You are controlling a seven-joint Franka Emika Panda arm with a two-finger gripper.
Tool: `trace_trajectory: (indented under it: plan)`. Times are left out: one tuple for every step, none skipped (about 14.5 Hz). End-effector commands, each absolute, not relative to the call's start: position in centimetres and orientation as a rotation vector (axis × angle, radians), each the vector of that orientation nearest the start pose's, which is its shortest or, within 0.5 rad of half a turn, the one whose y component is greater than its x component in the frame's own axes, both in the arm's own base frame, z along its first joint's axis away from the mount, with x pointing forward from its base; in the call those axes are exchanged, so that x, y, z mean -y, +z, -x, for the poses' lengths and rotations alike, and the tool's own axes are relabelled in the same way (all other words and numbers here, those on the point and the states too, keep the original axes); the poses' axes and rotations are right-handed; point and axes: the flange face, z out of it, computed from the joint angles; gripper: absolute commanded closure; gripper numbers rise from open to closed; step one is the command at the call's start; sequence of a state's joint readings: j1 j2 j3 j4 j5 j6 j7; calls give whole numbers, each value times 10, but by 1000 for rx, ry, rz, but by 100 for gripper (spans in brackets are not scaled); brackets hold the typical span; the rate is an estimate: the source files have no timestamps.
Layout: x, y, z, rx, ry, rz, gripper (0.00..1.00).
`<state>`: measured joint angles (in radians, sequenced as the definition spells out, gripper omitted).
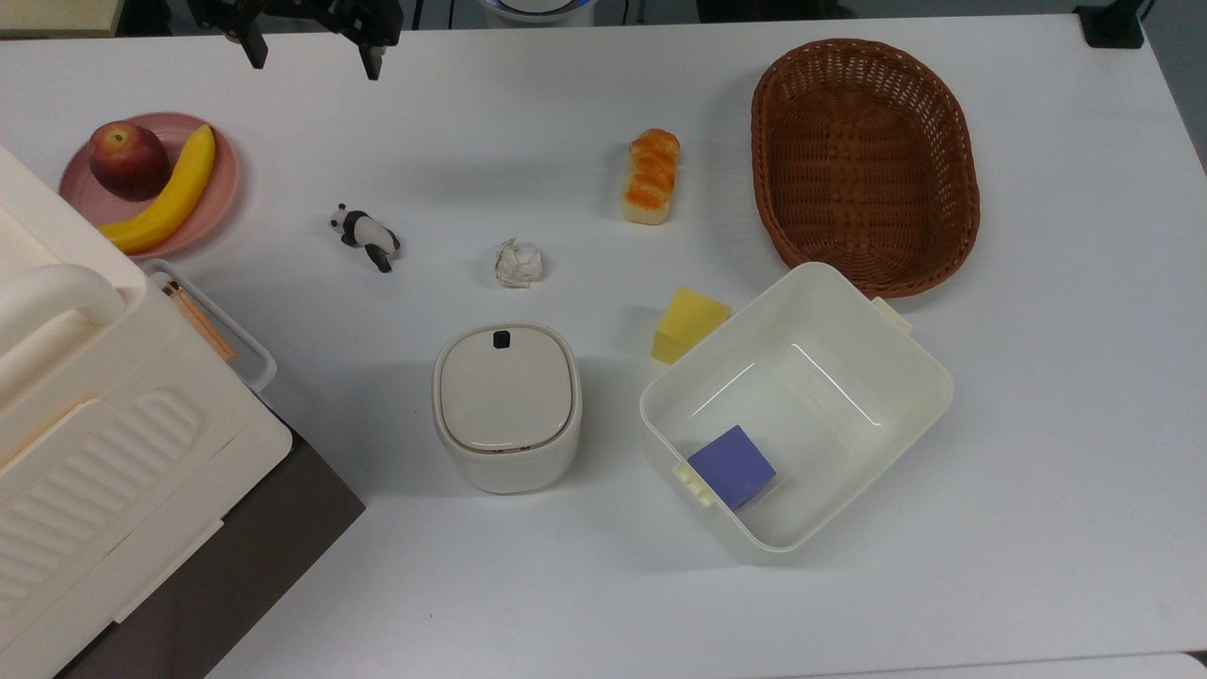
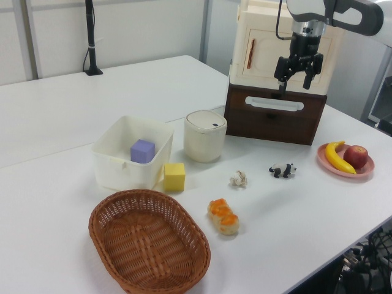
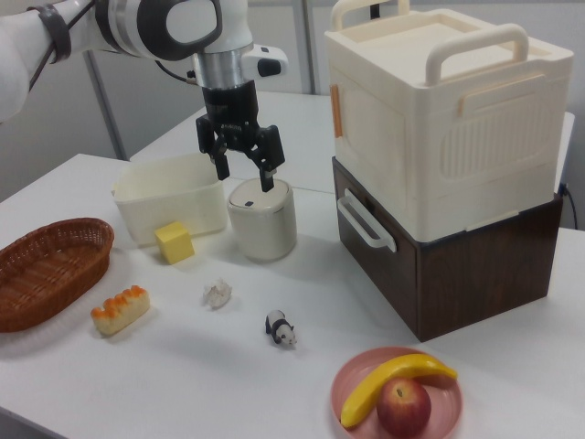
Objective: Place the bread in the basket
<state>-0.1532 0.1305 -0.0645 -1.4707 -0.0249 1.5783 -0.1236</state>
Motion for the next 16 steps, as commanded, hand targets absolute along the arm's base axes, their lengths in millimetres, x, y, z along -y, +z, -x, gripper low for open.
trace_trajectory:
  plan:
    - [126,603,-571,-118,62,3152,0]
    - [125,602,-571,-125,64,3150,0]
    - [125,602,-571,-132,66,3149,0]
    - [126,602,-571,-135,66,3148,0]
    - [126,602,-571,-135,73,3147,0]
    - [126,601,-570,-135,85,3145,0]
    - [126,601,-570,-135,87,3145,0]
    - [126,601,-570,-135,87,3143,0]
    - [126,601,-570,-135,87,3143,0]
    - [124,599,-571,-130,89,3143,0]
    - [124,597,-572,-130,92,3143,0]
    - [122,597,-572,-116,96,3143,0]
    - [122,594,-573,-111,104,3142,0]
    - [118,593,-573,-108,108,3142,0]
    - [108,591,-575,-87,118,3142,0]
    - [105,589,-576,-77,130,3141,0]
